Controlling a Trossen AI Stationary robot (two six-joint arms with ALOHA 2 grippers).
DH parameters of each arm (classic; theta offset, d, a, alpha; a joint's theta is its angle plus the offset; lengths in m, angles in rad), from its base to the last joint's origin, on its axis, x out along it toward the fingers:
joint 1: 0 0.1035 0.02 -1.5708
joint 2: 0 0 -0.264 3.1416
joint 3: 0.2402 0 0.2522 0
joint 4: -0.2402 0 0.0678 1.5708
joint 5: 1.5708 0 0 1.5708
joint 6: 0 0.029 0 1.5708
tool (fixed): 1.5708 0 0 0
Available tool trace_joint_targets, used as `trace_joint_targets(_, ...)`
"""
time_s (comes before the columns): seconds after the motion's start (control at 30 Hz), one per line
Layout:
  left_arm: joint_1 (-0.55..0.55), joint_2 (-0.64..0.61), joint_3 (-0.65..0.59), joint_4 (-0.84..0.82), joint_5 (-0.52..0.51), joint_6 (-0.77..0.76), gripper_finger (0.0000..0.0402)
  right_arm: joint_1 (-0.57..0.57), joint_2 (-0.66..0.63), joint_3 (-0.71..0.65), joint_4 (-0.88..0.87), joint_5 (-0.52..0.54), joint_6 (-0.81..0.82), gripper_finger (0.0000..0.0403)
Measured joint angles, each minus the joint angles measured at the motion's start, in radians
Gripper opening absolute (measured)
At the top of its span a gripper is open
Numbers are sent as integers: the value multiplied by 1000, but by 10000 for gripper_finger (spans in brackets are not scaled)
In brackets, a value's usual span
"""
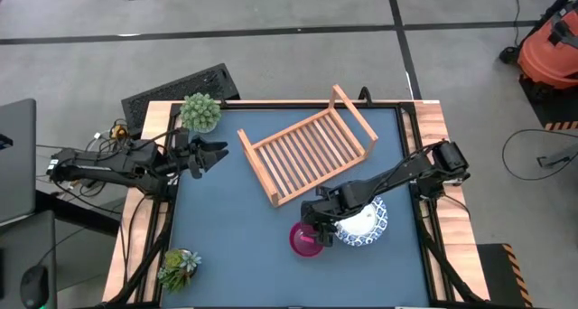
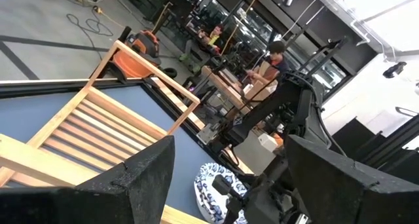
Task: Place and stack bowls onto a shelf
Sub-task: Put the pink bowl on the shelf
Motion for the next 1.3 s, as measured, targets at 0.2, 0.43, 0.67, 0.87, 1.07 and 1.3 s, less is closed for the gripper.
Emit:
trace_joint_targets(0.2,0,0,0,1,1,0,274,-1,0,0,-2,0,10,113)
trace_joint_targets(0.43,0,0,0,0,3,3,274,-1,0,0,-3,0,28,101)
trace_joint_targets(0.67,0,0,0,-10,3,3,274,-2,0,0,-6,21,35,35)
trace_joint_targets(0.87,0,0,0,-15,2,3,274,-3,-6,0,-17,29,50,20)
trace_joint_targets(1.07,0,0,0,-17,2,3,274,-3,-6,42,-73,70,55,26)
trace_joint_targets(1.3,0,0,0,-18,2,4,274,-10,-6,115,-126,86,13,22)
